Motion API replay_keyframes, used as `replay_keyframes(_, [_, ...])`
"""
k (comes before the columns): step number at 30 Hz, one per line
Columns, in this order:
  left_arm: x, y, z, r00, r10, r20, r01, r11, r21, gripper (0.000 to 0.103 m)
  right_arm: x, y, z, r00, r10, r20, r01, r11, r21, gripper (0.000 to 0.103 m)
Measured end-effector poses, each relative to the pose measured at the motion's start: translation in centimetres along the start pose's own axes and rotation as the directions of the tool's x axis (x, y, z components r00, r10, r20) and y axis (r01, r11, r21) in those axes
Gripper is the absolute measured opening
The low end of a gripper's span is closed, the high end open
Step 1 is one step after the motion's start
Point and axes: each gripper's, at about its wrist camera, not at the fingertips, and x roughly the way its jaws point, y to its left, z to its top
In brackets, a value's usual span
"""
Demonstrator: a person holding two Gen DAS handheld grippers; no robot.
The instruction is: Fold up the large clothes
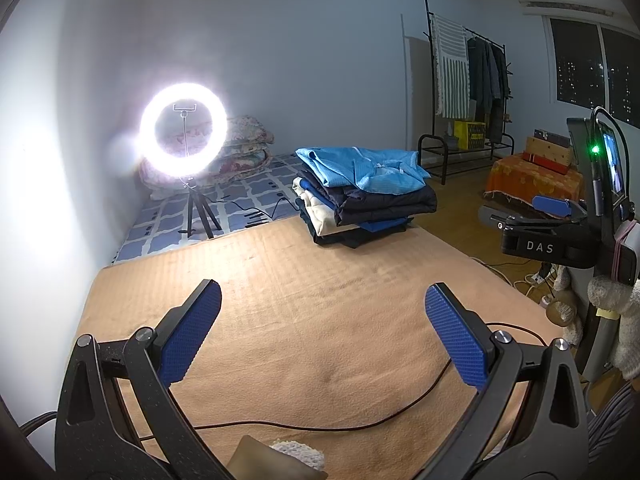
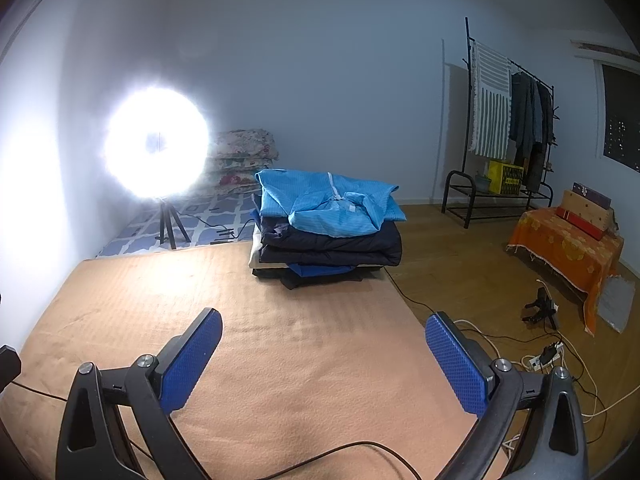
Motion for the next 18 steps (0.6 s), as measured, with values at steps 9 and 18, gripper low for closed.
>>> replay_keyframes(9, [-0.02, -0.04, 0.00, 1.000, 0.002, 0.000, -0.002, 1.000, 0.001, 0.103, -0.11, 0.14, -0.09, 1.000, -0.001, -0.003, 0.001, 1.000, 0.002, 0.103])
replay_keyframes(18, [0.00, -0.01, 0.00, 1.000, 0.001, -0.002, -0.001, 1.000, -0.001, 0.103, -0.09, 0.21, -0.22, 1.000, -0.003, -0.002, 0.003, 1.000, 0.001, 0.103])
